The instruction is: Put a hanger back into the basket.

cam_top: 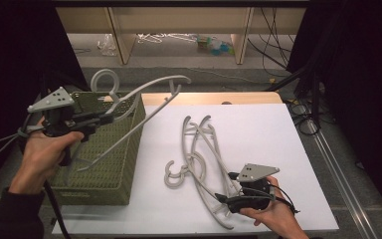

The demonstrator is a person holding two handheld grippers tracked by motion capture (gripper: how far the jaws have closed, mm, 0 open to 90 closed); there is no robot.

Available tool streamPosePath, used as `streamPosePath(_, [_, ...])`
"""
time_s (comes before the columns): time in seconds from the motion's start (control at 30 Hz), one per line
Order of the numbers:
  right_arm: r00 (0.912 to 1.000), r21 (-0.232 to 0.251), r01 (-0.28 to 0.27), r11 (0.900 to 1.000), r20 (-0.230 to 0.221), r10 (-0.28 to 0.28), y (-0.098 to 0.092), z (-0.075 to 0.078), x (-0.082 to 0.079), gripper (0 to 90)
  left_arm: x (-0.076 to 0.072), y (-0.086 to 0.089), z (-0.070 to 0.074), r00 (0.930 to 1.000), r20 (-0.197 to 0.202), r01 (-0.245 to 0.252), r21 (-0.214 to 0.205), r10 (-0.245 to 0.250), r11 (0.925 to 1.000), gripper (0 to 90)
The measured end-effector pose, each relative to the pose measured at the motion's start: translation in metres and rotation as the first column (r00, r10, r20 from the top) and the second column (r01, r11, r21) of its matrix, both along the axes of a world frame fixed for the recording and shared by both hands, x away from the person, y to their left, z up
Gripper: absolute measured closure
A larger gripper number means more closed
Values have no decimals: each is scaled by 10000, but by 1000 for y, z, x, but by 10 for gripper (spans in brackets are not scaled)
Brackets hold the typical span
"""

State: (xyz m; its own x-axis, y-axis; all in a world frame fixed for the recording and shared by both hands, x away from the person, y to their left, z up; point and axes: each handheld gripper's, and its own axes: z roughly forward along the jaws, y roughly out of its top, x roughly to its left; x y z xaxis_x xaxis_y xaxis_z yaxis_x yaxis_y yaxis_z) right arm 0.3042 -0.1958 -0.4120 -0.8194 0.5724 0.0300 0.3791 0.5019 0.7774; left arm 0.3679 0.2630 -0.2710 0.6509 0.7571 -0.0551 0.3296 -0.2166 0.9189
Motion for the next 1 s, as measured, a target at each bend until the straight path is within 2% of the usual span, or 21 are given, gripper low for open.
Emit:
streamPosePath(0.3, [10000,-76,-40,10000,-90,39,1,-2,0,248,17,35,-18,9971,-383,-648,115,652,9978,788])
streamPosePath(0.4, [9999,-94,-33,10000,-100,32,1,-2,0,251,22,46,-22,9948,-523,-858,339,875,9957,788])
streamPosePath(0.53, [9999,-80,-48,10000,-128,47,1,-2,0,255,26,59,-26,9933,-391,-1058,697,1087,9919,788])
streamPosePath(0.63, [9998,-88,-116,9999,-141,114,2,-2,0,257,28,69,-29,9925,-318,-1158,724,1184,9906,788])
streamPosePath(0.8, [9999,-119,-56,9999,-120,55,1,-2,1,257,32,86,-38,9887,-435,-1402,645,1432,9880,789])
streamPosePath(1.0, [9999,-93,-61,9999,-104,60,1,-2,1,257,34,97,-50,9876,-482,-1464,586,1493,9875,789])
